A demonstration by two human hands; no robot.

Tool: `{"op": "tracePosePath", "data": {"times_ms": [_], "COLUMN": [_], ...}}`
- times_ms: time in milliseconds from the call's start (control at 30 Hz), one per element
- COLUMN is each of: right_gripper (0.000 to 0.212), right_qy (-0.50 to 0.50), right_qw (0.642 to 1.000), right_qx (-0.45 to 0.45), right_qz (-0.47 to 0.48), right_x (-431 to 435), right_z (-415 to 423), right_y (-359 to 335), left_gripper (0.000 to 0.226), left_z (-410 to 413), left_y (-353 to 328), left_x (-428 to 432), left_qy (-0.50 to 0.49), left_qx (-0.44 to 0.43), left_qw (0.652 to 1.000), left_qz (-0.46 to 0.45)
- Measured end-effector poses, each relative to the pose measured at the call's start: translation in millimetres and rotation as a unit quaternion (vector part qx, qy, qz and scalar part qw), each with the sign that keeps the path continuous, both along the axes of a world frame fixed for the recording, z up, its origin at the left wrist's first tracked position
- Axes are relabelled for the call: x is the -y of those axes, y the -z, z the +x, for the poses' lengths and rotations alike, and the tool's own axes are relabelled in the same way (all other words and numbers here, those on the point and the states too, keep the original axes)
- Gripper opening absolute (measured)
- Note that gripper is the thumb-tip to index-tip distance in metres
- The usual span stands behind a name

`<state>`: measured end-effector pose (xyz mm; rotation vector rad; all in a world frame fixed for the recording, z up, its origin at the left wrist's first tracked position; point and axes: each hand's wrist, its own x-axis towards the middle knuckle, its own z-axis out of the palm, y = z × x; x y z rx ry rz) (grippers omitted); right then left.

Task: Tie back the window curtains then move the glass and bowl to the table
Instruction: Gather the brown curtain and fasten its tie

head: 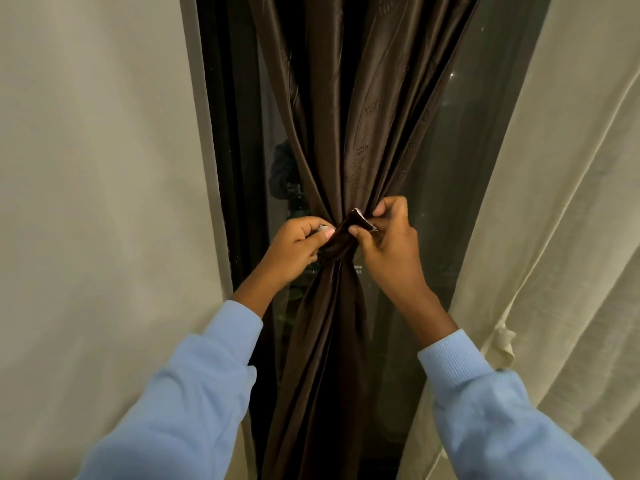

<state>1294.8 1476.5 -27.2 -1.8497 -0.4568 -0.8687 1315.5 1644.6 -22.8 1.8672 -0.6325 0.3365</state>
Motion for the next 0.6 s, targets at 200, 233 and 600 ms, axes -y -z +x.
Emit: {"op": "tracePosePath", "data": {"times_ms": [200,233,600], "right_gripper": [0.021,0.021,0.015], "right_qy": [0.031,0.031,0.010], "right_qw": [0.999,0.999,0.994], "right_qx": [0.008,0.011,0.033], "right_qz": [-0.003,0.000,-0.103], "right_x": [8,9,19], "right_z": [3,2,4], "right_y": [1,1,4], "left_gripper": [0.017,0.016,0.013], "left_z": [-6,-7,-14], "left_y": [9,11,25], "left_x": [4,6,14], "left_qy": [-0.005,-0.012,-0.162], "left_qx": [0.022,0.031,0.360], "left_qw": [1.000,0.999,0.914], "left_qz": [-0.016,-0.021,0.091]}}
